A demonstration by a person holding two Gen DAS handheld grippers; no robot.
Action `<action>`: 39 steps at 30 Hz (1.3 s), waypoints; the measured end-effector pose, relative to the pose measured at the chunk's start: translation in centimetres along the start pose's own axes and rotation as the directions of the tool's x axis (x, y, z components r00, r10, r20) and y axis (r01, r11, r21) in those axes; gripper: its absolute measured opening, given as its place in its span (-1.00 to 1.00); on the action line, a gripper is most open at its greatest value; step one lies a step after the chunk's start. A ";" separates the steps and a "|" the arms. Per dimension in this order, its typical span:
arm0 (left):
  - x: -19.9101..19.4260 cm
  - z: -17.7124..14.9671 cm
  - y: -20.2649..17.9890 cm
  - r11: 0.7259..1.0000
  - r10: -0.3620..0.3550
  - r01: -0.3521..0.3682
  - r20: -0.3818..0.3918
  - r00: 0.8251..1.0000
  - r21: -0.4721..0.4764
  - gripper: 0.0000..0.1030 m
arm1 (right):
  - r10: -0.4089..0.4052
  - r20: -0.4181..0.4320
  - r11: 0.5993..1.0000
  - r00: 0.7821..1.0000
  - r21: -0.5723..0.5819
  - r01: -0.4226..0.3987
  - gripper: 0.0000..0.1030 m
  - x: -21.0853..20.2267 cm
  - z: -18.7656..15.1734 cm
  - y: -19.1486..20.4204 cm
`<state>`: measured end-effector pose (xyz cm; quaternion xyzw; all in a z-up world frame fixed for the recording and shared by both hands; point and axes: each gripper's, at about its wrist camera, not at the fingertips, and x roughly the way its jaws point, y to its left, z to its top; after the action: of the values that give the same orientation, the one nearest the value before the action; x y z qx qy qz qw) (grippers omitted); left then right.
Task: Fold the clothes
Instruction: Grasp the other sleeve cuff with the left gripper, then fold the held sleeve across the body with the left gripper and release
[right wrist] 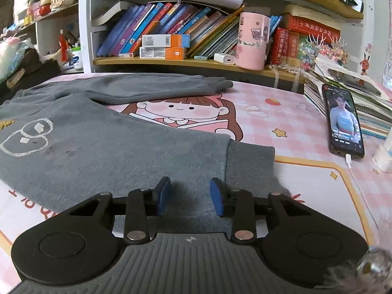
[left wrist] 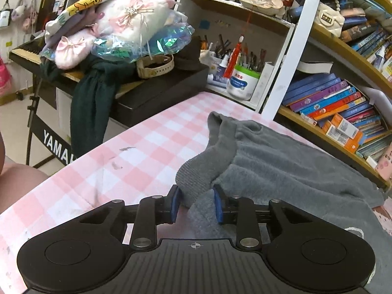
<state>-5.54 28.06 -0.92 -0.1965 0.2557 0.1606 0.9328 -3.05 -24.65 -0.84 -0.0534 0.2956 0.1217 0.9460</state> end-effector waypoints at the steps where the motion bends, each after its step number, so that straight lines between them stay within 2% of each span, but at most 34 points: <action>1: 0.0 -0.1 0.0 1.000 0.000 0.000 0.000 1.000 -0.001 -0.37 | 0.000 0.001 1.000 1.000 -0.001 0.000 -0.36 0.0 0.0 0.0; 6: -0.1 -0.3 0.2 1.000 -0.008 0.008 -0.002 1.000 -0.006 -0.35 | 0.000 0.004 1.000 1.000 -0.006 0.000 -0.36 -0.1 -0.2 0.0; 8: -0.1 -0.4 0.1 1.000 -0.023 0.023 -0.002 1.000 0.006 -0.43 | 0.001 0.004 1.000 1.000 -0.007 -0.001 -0.34 -0.1 -0.2 0.0; 9: -0.3 -0.4 0.1 0.999 -0.030 0.030 0.005 1.000 0.011 -0.56 | 0.001 0.005 1.000 1.000 -0.009 -0.001 -0.33 -0.1 -0.2 0.0; 13: -2.2 0.1 0.1 0.998 -0.058 0.059 0.098 0.993 -0.011 -0.61 | -0.003 0.006 1.000 1.000 -0.011 0.003 -0.33 -0.2 -0.3 0.3; 15: -2.2 0.1 0.4 0.998 -0.054 0.058 0.098 0.994 -0.030 -0.61 | -0.005 0.007 1.000 1.000 -0.013 0.005 -0.33 -0.2 -0.3 0.4; 17: -1.4 -0.1 0.3 1.000 -0.027 0.028 0.059 0.998 -0.011 -0.60 | -0.004 0.009 1.000 1.000 -0.015 0.005 -0.33 -0.3 -0.4 0.4; 19: -0.7 -0.5 0.5 1.000 -0.009 0.009 0.029 1.000 -0.002 -0.56 | -0.001 0.009 1.000 1.000 -0.013 0.001 -0.33 -0.3 -0.4 0.3; 20: -0.6 -0.6 0.6 1.000 -0.008 0.008 0.024 1.000 -0.007 -0.47 | 0.001 0.009 1.000 1.000 -0.012 -0.001 -0.33 -0.3 -0.3 0.3; 22: -0.7 -0.7 0.9 1.000 -0.002 0.002 0.017 1.000 -0.006 -0.28 | -0.002 0.011 1.000 1.000 -0.009 0.002 -0.33 -0.4 -0.6 0.3; 24: -1.1 -0.8 0.8 0.999 0.028 -0.029 0.023 0.999 0.025 0.02 | -0.004 0.010 1.000 1.000 -0.012 0.005 -0.33 -0.4 -0.5 0.3; 26: -2.2 -0.8 0.7 0.998 0.044 -0.047 0.054 0.998 0.048 0.02 | -0.006 0.010 1.000 1.000 -0.013 0.006 -0.32 -0.4 -0.5 0.3; 29: -4.3 -0.9 0.3 0.998 0.029 -0.037 0.128 0.991 0.058 -0.09 | -0.009 0.010 1.000 1.000 -0.016 0.009 -0.25 -0.5 -0.5 0.5; 31: -5.2 -1.0 -0.7 0.995 -0.023 0.007 0.155 0.988 0.100 -0.29 | -0.015 0.012 1.000 1.000 -0.027 0.015 -0.16 -0.5 -0.4 0.9; 35: -4.4 -1.2 -2.4 0.983 -0.135 0.122 0.093 0.986 0.134 -0.57 | -0.007 0.020 0.999 1.000 -0.043 0.008 0.04 -0.7 -0.4 1.4; 39: -2.5 -1.9 -3.2 0.981 -0.133 0.129 0.017 0.991 0.143 -0.83 | 0.000 0.035 0.999 0.999 -0.046 0.002 0.13 -1.2 -0.3 1.5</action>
<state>-7.09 23.93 -0.15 -0.1442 0.2405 0.0831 0.9563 -4.53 -23.52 -0.42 -0.0735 0.2763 0.1288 0.9496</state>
